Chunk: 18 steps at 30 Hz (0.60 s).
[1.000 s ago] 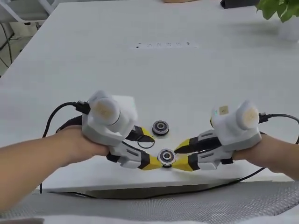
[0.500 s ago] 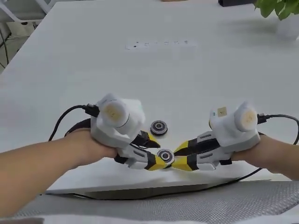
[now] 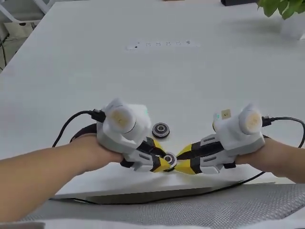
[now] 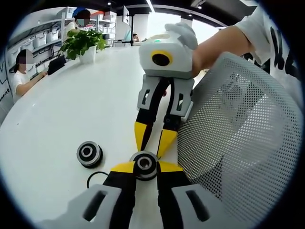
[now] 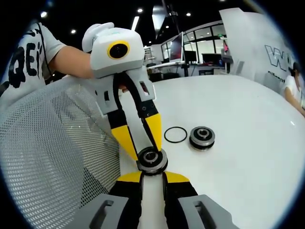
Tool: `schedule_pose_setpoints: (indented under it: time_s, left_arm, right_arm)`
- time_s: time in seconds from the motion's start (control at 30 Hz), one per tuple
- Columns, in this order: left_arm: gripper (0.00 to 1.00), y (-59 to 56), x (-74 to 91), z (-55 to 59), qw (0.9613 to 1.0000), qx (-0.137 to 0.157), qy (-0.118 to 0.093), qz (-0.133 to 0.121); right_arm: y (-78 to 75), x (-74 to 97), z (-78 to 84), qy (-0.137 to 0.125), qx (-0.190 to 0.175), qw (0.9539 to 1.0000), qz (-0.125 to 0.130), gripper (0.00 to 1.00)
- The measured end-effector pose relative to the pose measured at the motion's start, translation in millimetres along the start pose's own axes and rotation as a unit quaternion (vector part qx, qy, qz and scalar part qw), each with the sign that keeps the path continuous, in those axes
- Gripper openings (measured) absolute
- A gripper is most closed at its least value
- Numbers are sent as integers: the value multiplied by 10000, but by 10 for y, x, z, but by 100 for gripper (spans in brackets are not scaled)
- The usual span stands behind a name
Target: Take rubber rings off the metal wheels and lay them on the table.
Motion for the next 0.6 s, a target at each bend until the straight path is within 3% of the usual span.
schedule_pose_setpoints:
  time_s: [0.2,0.6]
  left_arm:
    - [10,-28,-16,1,9995,-288,-1,-107]
    - [7,2,-25,21,9993,-296,-37,-223]
  right_arm:
    - [1,2,1,-14,-6,10000,16,13]
    - [3,10,-6,-15,21,10000,24,12]
Point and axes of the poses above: the centre of the closed fingertips' face, and the gripper's own axes: x roughly backward along the fingers, y roughly to its left, z roughly out of its underside, the point moved 5 cm from there along x, roughly backward along the fingers, and after that the axes turned 5 degrees about -z, right-handed, at the moved point
